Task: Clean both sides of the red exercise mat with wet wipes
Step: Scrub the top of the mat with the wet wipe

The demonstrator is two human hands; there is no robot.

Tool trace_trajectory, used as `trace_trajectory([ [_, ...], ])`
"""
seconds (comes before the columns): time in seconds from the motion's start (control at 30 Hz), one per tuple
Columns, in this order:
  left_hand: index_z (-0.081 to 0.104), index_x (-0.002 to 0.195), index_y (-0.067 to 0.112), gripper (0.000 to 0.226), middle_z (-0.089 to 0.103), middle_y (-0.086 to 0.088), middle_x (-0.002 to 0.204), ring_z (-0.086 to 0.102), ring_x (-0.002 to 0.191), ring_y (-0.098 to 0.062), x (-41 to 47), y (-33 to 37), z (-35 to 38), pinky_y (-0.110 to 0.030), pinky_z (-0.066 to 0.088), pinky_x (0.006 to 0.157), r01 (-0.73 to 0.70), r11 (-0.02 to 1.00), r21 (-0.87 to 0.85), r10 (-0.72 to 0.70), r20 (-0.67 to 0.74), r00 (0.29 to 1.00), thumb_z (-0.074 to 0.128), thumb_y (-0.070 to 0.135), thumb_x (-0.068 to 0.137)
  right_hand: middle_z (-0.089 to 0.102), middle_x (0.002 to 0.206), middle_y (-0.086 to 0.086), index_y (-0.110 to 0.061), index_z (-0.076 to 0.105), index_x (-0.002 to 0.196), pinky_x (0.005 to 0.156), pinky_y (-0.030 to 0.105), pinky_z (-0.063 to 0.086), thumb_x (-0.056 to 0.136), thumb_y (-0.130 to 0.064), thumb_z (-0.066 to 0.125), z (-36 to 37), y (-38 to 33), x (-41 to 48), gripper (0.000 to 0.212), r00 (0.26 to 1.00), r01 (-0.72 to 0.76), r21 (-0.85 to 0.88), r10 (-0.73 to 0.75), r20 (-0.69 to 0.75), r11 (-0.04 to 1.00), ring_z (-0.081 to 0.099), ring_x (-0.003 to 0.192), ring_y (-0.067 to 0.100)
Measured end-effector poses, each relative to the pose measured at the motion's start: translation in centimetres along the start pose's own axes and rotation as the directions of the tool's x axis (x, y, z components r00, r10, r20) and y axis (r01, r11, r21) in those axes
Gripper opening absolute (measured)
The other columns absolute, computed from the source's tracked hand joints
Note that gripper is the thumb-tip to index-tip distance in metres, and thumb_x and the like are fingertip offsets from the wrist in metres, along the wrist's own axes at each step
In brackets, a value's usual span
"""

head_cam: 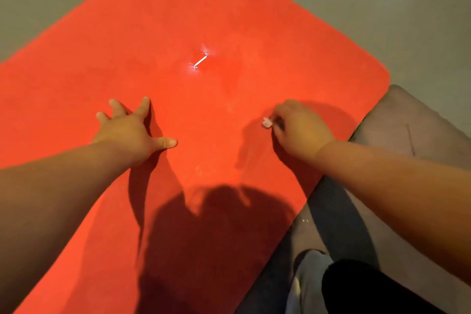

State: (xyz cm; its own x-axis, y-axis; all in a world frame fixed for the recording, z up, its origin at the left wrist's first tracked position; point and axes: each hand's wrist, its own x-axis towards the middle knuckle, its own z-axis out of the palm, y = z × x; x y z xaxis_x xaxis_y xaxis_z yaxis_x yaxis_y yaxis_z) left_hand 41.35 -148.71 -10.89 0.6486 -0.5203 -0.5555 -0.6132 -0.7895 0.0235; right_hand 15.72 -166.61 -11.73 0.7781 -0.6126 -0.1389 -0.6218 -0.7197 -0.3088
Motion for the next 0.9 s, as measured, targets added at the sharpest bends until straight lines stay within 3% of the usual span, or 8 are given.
trace_trajectory([
  [0.13,0.009,0.151,0.043,0.113,0.026,-0.019,0.144,0.037,0.127,-0.049,0.3,-0.7,-1.4,-0.053,0.041,0.1,-0.055,0.998,0.027,0.055,-0.012,0.998,0.078,0.062,0.063,0.063,0.098,0.018,-0.007,0.066,0.091,0.074,0.036,0.041,0.083,-0.01,0.055,-1.1,0.9,3.0,0.014,0.957,-0.288,-0.021,0.287,-0.037,0.957,0.058,0.095,0.036],
  [0.23,0.002,0.149,0.046,0.12,0.004,-0.014,0.158,0.014,0.142,-0.046,0.2,-1.3,-1.2,-0.065,0.028,0.107,0.009,0.997,-0.075,-0.011,-0.028,1.0,0.082,0.058,0.06,0.061,0.104,0.013,-0.012,0.063,0.098,0.08,0.035,0.042,0.087,-0.013,0.052,1.2,-5.8,0.4,0.015,0.993,-0.041,0.076,0.032,0.112,0.996,0.057,0.099,0.031],
  [0.37,-0.002,0.152,0.037,0.127,-0.009,-0.023,0.157,0.0,0.14,-0.055,0.6,-1.3,-1.1,-0.057,0.017,0.114,0.102,0.991,-0.087,-0.1,0.028,0.995,0.079,0.065,0.058,0.057,0.099,0.011,-0.013,0.059,0.093,0.084,0.04,0.045,0.088,-0.009,0.05,2.1,-9.1,-1.0,0.011,0.863,0.372,0.166,-0.407,0.3,0.913,0.055,0.098,0.03],
  [0.5,-0.004,0.152,0.037,0.127,-0.01,-0.022,0.157,0.0,0.139,-0.056,0.7,-1.5,-1.4,-0.059,0.022,0.111,0.093,0.992,-0.079,-0.09,0.046,0.995,0.078,0.064,0.059,0.061,0.092,0.018,-0.007,0.064,0.087,0.079,0.039,0.04,0.085,-0.014,0.056,0.5,-2.9,6.9,0.011,0.997,0.083,0.039,-0.083,-0.002,0.996,0.056,0.092,0.036],
  [0.63,-0.007,0.151,0.04,0.127,-0.016,-0.02,0.157,-0.006,0.14,-0.053,0.9,-1.5,-1.2,-0.066,0.025,0.108,0.09,0.992,-0.09,-0.083,0.072,0.994,0.078,0.064,0.059,0.062,0.097,0.02,-0.007,0.064,0.088,0.08,0.038,0.04,0.084,-0.008,0.053,-0.6,-1.1,10.6,0.012,0.982,-0.167,0.034,0.169,-0.085,0.985,0.057,0.095,0.036],
  [0.73,-0.011,0.148,0.044,0.13,-0.023,-0.015,0.156,-0.012,0.141,-0.05,1.2,-1.7,-1.5,-0.071,0.026,0.104,0.104,0.988,-0.115,-0.092,0.11,0.99,0.08,0.063,0.057,0.061,0.087,0.015,-0.008,0.062,0.083,0.076,0.035,0.036,0.082,-0.007,0.056,1.6,-6.9,5.9,0.007,0.992,0.118,0.119,-0.121,0.023,0.986,0.057,0.085,0.035],
  [0.83,-0.013,0.147,0.047,0.131,-0.026,-0.011,0.156,-0.015,0.142,-0.046,1.3,-1.7,-1.5,-0.071,0.026,0.104,0.129,0.982,-0.14,-0.111,0.132,0.985,0.081,0.061,0.056,0.058,0.08,0.008,-0.012,0.061,0.078,0.071,0.032,0.036,0.082,-0.018,0.048,2.6,-9.2,3.3,0.015,0.881,0.402,0.226,-0.442,0.168,0.887,0.057,0.078,0.031],
  [0.9,-0.013,0.146,0.048,0.131,-0.027,-0.01,0.156,-0.016,0.142,-0.045,1.4,-1.7,-1.5,-0.07,0.027,0.104,0.133,0.982,-0.133,-0.115,0.131,0.985,0.081,0.062,0.057,0.058,0.081,0.009,-0.011,0.063,0.081,0.075,0.033,0.039,0.084,-0.024,0.045,2.3,-7.2,6.6,0.022,0.867,0.458,0.161,-0.479,0.139,0.874,0.057,0.082,0.031],
])
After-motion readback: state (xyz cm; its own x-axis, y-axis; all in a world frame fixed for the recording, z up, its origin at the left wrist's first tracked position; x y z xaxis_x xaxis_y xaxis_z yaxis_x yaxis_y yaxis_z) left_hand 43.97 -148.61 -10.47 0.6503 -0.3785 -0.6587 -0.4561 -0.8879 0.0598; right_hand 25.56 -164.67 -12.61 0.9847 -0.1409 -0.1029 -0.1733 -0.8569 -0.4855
